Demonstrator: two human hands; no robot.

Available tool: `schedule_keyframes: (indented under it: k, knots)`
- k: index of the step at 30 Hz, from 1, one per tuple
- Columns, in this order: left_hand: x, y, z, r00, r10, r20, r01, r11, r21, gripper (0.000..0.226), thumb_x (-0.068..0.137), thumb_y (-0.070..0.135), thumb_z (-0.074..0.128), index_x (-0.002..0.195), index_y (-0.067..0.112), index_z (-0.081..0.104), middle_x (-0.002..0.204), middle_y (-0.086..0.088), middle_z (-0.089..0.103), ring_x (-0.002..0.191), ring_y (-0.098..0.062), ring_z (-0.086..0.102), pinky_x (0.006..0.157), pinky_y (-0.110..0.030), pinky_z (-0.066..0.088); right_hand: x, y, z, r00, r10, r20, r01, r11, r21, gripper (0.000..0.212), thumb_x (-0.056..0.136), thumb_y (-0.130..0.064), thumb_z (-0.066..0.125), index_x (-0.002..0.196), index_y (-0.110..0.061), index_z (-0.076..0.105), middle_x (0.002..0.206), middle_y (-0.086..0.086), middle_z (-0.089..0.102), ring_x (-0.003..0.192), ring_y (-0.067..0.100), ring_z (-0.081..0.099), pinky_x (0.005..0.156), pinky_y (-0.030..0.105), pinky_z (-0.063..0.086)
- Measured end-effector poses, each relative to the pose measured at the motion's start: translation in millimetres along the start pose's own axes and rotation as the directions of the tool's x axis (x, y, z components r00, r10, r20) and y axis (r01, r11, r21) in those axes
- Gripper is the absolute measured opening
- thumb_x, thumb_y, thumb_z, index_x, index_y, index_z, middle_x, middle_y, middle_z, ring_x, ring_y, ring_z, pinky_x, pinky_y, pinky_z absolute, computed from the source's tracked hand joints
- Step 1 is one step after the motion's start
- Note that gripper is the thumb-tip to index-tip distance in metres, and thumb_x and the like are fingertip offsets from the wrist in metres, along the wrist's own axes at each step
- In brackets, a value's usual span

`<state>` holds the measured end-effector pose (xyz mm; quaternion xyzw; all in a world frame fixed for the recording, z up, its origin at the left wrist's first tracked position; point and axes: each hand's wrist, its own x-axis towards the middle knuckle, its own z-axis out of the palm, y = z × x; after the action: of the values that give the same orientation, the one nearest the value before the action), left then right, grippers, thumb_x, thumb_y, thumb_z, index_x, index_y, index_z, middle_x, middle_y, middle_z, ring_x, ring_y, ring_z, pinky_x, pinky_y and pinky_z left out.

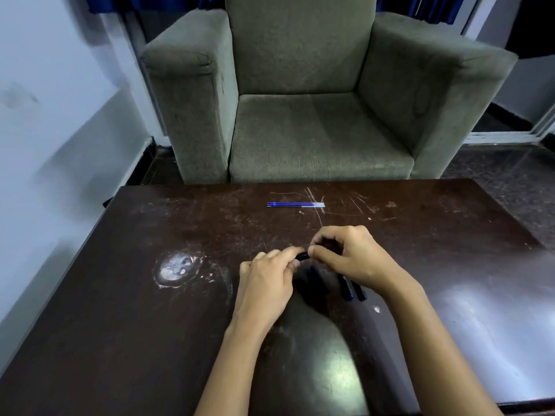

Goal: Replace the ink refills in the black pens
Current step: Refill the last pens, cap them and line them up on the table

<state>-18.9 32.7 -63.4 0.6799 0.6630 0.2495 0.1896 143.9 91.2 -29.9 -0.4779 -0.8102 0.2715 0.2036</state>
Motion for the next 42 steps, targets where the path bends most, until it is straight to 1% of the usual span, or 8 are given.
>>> schedule_keyframes:
  k: [2, 16, 19, 21, 27, 32, 36, 42]
  knots:
    - [-0.1, 1.2, -0.1, 1.000, 0.004, -0.004, -0.004, 1.000, -0.006, 0.033, 0.099, 0.021, 0.043, 0.126, 0.037, 0.054, 0.103, 0.012, 0.065, 0.100, -0.013, 0.055, 0.091, -0.037, 0.042, 0.3, 1.4, 1.4, 1.000, 0.014, -0.003, -0.014, 1.000, 0.017, 0.009, 0.089, -0.028, 0.063, 0.090, -0.021, 0.067, 0.071, -0.004, 0.067, 0.065, 0.008, 0.060, 0.062, 0.022, 0.048]
    - [0.5, -1.5, 0.4, 0.999, -0.006, -0.034, 0.005, 0.999, -0.042, 0.033, 0.098, 0.019, 0.044, 0.123, 0.037, 0.055, 0.098, 0.015, 0.063, 0.097, -0.012, 0.055, 0.091, -0.040, 0.044, 0.4, -0.1, -0.9, 0.997, -0.083, 0.002, 0.083, 0.997, 0.002, 0.021, 0.078, -0.018, 0.074, 0.092, -0.028, 0.063, 0.090, -0.013, 0.062, 0.083, 0.000, 0.057, 0.069, 0.009, 0.043]
    - [0.5, -0.9, 1.1, 1.000, -0.004, -0.024, 0.004, 1.000, -0.031, 0.032, 0.099, 0.019, 0.044, 0.123, 0.037, 0.055, 0.098, 0.015, 0.063, 0.099, -0.012, 0.055, 0.090, -0.037, 0.042, 1.0, 0.0, -0.6, 0.998, -0.054, 0.011, 0.054, 0.998, -0.023, 0.002, 0.087, -0.023, 0.065, 0.088, -0.025, 0.066, 0.080, -0.008, 0.067, 0.075, 0.008, 0.061, 0.069, 0.025, 0.050]
    - [-0.3, 0.7, 1.3, 1.000, 0.011, -0.018, -0.011, 1.000, -0.013, 0.031, 0.100, 0.021, 0.042, 0.123, 0.037, 0.055, 0.100, 0.012, 0.065, 0.099, -0.013, 0.055, 0.089, -0.036, 0.041, 1.1, 2.6, 1.9, 1.000, -0.023, 0.000, 0.023, 0.999, -0.047, 0.011, 0.092, -0.031, 0.058, 0.090, -0.024, 0.067, 0.075, -0.005, 0.068, 0.070, 0.013, 0.062, 0.067, 0.035, 0.053]
    - [0.5, 0.4, 0.4, 0.999, 0.001, -0.046, -0.003, 0.999, -0.046, 0.032, 0.098, 0.019, 0.045, 0.124, 0.035, 0.056, 0.101, 0.011, 0.067, 0.099, -0.015, 0.057, 0.090, -0.042, 0.045, 0.4, -0.5, -2.3, 0.994, -0.104, -0.017, 0.105, 0.994, 0.013, 0.021, 0.077, -0.016, 0.075, 0.086, -0.029, 0.061, 0.085, -0.013, 0.061, 0.079, -0.002, 0.055, 0.068, 0.008, 0.039]
    - [-0.7, -0.3, 0.7, 0.999, 0.026, -0.045, -0.027, 0.999, -0.028, 0.033, 0.098, 0.016, 0.045, 0.120, 0.037, 0.056, 0.096, 0.012, 0.066, 0.097, -0.013, 0.056, 0.089, -0.040, 0.044, 0.8, 0.7, 1.8, 0.999, -0.032, -0.014, 0.032, 0.999, -0.034, 0.003, 0.089, -0.027, 0.063, 0.088, -0.025, 0.065, 0.073, -0.009, 0.065, 0.066, 0.008, 0.059, 0.060, 0.021, 0.044]
    - [0.5, -0.7, 0.7, 0.997, 0.025, -0.076, -0.028, 0.999, -0.044, 0.032, 0.098, 0.019, 0.045, 0.124, 0.036, 0.056, 0.101, 0.011, 0.067, 0.099, -0.014, 0.057, 0.088, -0.040, 0.046, 0.1, 0.8, -2.2, 0.994, -0.107, -0.012, 0.107, 0.994, 0.023, 0.023, 0.076, -0.017, 0.076, 0.090, -0.027, 0.061, 0.085, -0.013, 0.061, 0.078, -0.001, 0.054, 0.067, 0.009, 0.040]
    - [1.7, -3.0, 2.6, 0.997, 0.012, -0.075, -0.015, 0.999, -0.034, 0.028, 0.097, 0.017, 0.047, 0.115, 0.035, 0.059, 0.091, 0.011, 0.066, 0.094, -0.013, 0.059, 0.086, -0.040, 0.046, 0.3, -1.7, 0.8, 0.993, -0.102, -0.055, 0.101, 0.995, -0.009, 0.008, 0.083, -0.014, 0.069, 0.087, -0.021, 0.068, 0.076, -0.009, 0.066, 0.077, 0.001, 0.058, 0.063, 0.007, 0.040]
